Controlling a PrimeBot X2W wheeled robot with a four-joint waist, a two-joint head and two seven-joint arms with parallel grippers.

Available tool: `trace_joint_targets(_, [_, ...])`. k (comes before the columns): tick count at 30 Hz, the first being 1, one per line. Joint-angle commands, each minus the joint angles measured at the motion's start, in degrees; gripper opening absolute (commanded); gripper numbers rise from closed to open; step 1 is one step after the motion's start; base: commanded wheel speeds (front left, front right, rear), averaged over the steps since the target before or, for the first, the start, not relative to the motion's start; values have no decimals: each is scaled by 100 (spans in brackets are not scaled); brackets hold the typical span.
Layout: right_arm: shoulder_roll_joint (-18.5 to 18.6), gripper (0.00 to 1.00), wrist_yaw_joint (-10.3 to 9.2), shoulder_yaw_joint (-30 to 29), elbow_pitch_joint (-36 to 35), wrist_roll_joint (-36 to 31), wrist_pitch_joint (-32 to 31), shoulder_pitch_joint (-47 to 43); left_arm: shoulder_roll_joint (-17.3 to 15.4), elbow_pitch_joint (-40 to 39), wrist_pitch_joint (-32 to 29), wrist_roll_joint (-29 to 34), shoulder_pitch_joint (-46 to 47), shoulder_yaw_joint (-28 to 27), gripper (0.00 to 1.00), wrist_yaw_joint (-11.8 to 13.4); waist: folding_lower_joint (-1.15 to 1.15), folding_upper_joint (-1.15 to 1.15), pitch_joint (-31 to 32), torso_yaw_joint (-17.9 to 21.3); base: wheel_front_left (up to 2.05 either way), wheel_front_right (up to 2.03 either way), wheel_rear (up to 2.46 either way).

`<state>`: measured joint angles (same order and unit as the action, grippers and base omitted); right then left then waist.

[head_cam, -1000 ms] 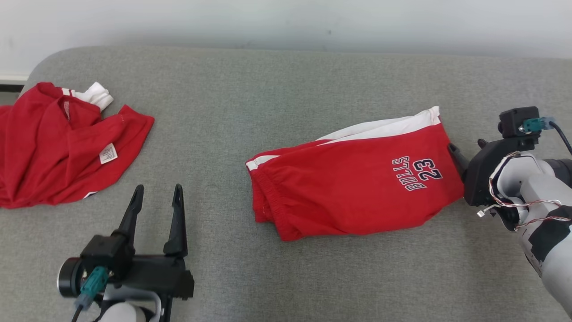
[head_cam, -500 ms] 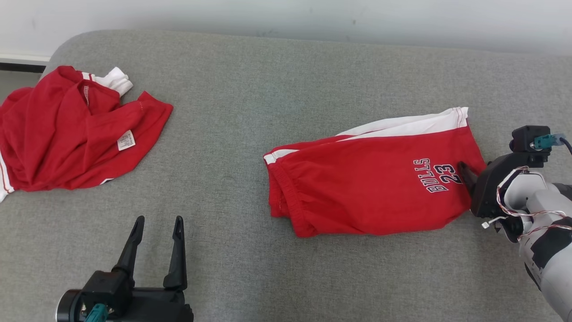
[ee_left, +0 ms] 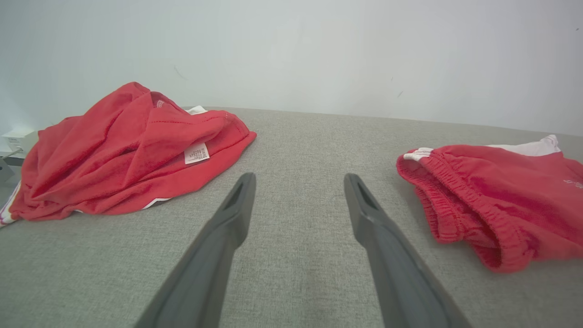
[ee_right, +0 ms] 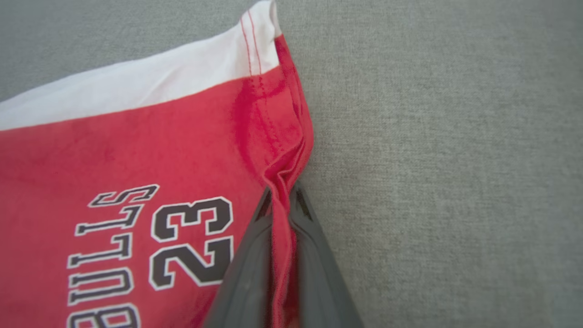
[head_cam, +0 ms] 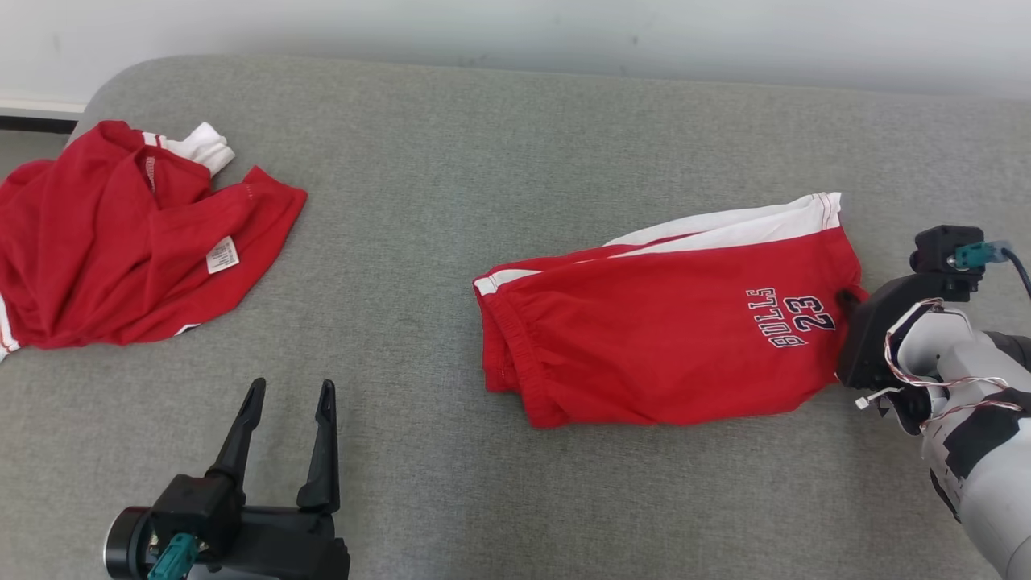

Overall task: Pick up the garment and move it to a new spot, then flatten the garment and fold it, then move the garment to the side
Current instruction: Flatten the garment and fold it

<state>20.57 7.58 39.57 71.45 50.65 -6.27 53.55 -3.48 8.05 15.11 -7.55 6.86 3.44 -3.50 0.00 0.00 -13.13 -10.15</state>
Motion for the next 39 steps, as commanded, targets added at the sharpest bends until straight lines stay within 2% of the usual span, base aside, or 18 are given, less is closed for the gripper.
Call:
trace_joint_targets(1, [21,0,-18,-59,86,58,91,-69,12,16,5,24,40,-50,100,-2,0,0,21,73,0,0,0])
trace_joint_targets(15, [735,0,-17,-212,231,-217,1330,-477,50,88,6,-65,-167,-183,100,1,0,0,408,565,0,0,0])
trace_joint_targets(21, [757,0,-17,-140,248,-594,1720,-341,56,131,6,-90,-246,-193,100,21,0,0,592,729,0,0,0])
trace_joint_targets(29, [136,0,-17,150,147,-1006,1744,-134,58,202,6,-106,-317,-204,100,49,0,0,811,855,0,0,0])
trace_joint_targets(39, [-953,0,-17,887,-614,-1275,717,-129,59,202,6,-191,-345,-179,100,65,0,0,851,789,0,0,0])
